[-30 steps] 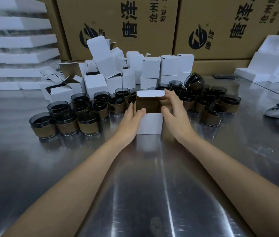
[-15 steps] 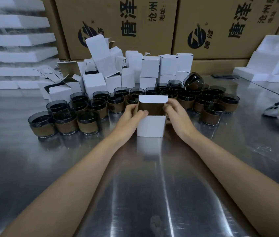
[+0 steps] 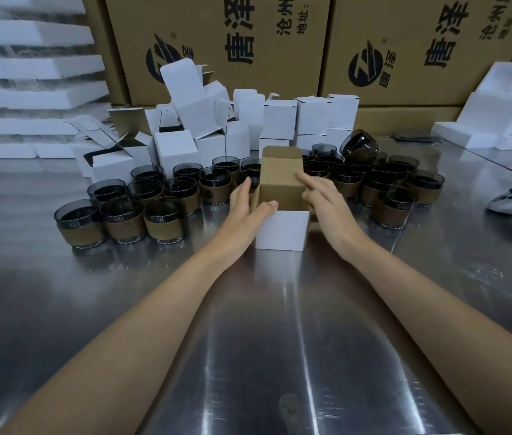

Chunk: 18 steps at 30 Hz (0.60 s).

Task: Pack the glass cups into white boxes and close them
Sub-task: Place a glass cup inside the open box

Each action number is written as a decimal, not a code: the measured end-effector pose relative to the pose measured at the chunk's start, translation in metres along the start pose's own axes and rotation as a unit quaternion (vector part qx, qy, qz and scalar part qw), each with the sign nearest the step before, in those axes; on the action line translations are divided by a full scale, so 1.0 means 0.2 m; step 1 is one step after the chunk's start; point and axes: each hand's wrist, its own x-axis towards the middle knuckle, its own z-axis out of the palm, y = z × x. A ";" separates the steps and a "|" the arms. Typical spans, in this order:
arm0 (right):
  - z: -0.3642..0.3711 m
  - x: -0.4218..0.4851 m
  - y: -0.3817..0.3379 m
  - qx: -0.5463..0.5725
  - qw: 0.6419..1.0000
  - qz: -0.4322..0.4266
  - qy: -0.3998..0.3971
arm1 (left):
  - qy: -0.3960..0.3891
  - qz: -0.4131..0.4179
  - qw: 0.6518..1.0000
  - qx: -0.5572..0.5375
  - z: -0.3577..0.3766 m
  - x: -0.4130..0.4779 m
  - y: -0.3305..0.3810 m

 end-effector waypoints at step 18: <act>-0.19 0.01 -0.02 -0.101 0.971 -0.077 0.204 | 0.012 0.107 0.975 0.196 0.02 -0.02 -0.02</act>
